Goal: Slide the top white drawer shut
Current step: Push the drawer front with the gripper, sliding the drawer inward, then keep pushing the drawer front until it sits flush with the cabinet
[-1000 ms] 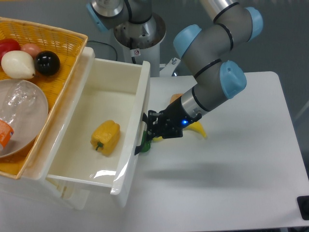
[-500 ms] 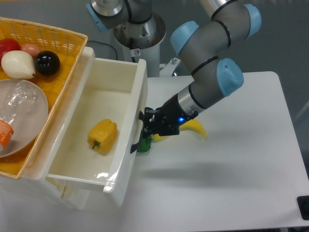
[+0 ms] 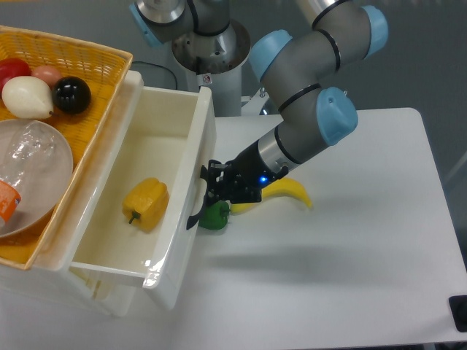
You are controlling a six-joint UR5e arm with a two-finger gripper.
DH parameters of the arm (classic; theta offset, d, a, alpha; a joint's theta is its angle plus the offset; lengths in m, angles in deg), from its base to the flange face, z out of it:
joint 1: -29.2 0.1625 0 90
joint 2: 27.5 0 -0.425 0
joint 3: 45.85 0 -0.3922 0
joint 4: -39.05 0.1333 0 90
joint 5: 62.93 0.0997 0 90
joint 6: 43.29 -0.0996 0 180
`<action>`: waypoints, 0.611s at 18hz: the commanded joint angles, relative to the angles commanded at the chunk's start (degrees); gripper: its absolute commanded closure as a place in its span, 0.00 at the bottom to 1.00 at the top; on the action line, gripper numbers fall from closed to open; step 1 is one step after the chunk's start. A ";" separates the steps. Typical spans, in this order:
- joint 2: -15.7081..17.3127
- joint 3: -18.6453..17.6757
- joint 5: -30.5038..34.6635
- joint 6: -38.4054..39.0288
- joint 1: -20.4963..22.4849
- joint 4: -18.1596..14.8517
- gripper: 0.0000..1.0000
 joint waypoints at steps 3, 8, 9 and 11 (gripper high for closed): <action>0.09 -0.09 -0.53 0.00 -0.61 -0.09 1.00; 1.06 -0.97 -0.79 0.09 -1.32 -0.17 1.00; 1.06 -1.06 -0.97 0.09 -1.67 -0.17 1.00; 1.06 -1.06 -0.97 0.09 -1.93 -0.17 1.00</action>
